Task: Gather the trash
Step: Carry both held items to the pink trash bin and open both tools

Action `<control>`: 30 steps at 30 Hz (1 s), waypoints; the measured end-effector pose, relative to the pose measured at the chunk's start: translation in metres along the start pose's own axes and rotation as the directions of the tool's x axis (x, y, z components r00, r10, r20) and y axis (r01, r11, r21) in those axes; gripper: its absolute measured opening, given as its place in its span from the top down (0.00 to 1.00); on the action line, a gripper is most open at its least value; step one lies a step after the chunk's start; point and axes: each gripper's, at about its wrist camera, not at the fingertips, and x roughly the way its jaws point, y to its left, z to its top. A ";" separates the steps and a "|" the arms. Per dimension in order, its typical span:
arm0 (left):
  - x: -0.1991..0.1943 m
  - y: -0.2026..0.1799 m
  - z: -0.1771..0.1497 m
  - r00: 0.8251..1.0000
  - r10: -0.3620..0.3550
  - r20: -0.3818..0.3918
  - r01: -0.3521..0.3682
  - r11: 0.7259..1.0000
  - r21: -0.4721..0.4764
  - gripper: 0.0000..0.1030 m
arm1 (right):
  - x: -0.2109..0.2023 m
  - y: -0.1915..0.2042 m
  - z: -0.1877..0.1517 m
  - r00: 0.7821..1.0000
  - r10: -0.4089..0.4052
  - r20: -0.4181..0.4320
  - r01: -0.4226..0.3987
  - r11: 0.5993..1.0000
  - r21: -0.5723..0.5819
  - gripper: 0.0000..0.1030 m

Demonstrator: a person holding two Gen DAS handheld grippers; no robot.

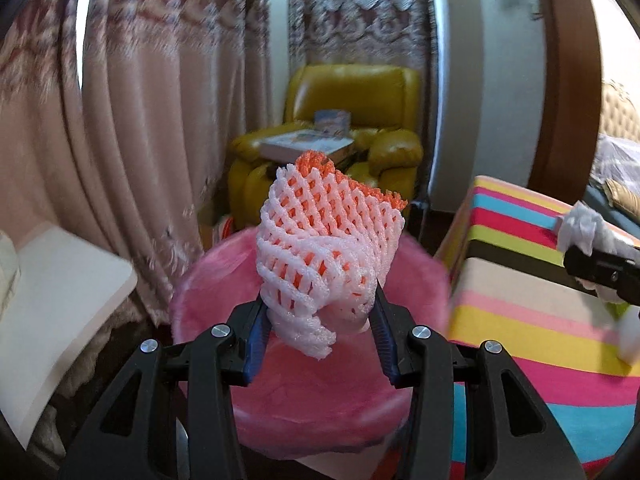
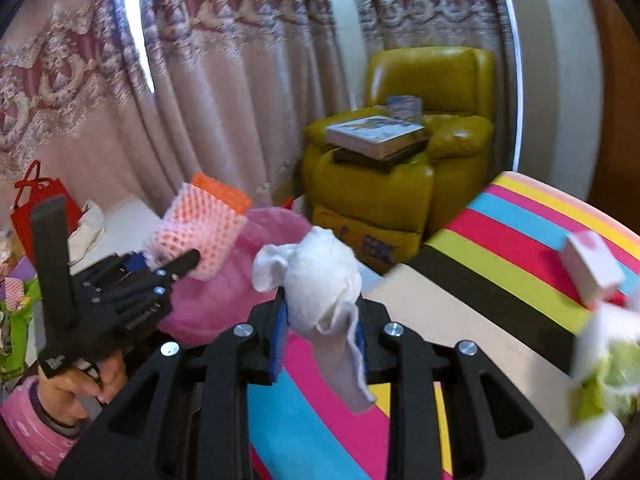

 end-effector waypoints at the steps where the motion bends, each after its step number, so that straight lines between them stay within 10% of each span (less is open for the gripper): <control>1: 0.006 0.008 -0.001 1.000 -0.006 -0.015 0.006 1.000 -0.015 0.58 | 0.013 0.006 0.006 1.000 0.015 -0.017 -0.015 1.000 -0.008 0.74; 10: 0.036 0.060 -0.010 0.993 -0.048 -0.106 0.038 0.995 -0.088 0.53 | 0.080 0.043 0.029 0.993 0.091 -0.080 -0.094 0.995 -0.027 0.70; 14: 0.033 0.078 -0.015 0.993 -0.058 -0.099 0.045 0.991 -0.124 0.37 | 0.096 0.056 0.037 0.991 0.108 -0.083 -0.110 0.994 -0.013 0.33; 16: 0.029 0.081 -0.017 0.995 -0.056 -0.082 0.047 0.992 -0.117 0.29 | 0.096 0.061 0.040 0.991 0.111 -0.069 -0.113 0.993 -0.022 0.30; 30: -0.005 0.059 -0.027 0.999 -0.039 0.012 0.040 0.994 -0.099 0.12 | -0.003 0.025 0.000 0.998 -0.025 0.058 0.028 0.998 -0.062 0.21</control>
